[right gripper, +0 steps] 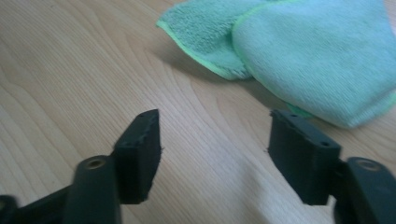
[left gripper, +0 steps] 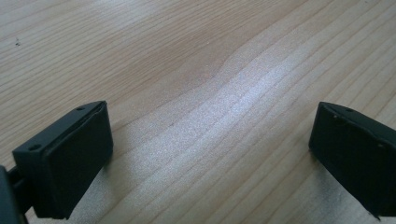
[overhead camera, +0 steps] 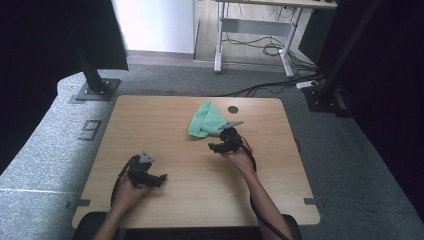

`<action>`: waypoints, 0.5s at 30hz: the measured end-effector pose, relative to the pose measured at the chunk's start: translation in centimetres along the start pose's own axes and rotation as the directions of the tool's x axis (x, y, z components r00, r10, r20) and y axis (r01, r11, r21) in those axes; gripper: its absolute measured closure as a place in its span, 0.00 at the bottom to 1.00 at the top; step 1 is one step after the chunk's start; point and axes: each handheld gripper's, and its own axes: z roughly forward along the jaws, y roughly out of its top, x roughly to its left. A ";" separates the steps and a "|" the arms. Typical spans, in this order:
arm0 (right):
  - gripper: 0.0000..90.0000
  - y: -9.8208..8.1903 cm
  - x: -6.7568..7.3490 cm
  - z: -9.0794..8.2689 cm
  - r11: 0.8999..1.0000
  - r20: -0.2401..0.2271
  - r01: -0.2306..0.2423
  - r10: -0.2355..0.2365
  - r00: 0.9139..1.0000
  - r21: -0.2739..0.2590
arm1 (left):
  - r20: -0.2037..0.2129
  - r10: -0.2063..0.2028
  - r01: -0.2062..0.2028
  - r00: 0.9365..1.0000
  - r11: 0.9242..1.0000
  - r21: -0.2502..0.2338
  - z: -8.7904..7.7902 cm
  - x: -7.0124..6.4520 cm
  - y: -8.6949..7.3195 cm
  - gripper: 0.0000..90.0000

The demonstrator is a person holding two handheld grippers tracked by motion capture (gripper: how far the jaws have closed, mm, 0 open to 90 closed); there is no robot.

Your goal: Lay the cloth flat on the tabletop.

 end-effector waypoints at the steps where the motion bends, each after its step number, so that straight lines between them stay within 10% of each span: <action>1: 0.42 0.2 0.1 0.2 1.000 0.001 0.004 -0.004 1.000 0.003 | 0.000 0.000 0.000 1.000 1.000 0.000 0.0 0.0 0.0 0.00; 15: 0.67 2.5 0.1 3.1 0.998 -0.038 0.059 -0.058 0.998 0.009 | 0.000 0.000 0.000 1.000 1.000 -0.001 0.0 0.0 0.0 0.00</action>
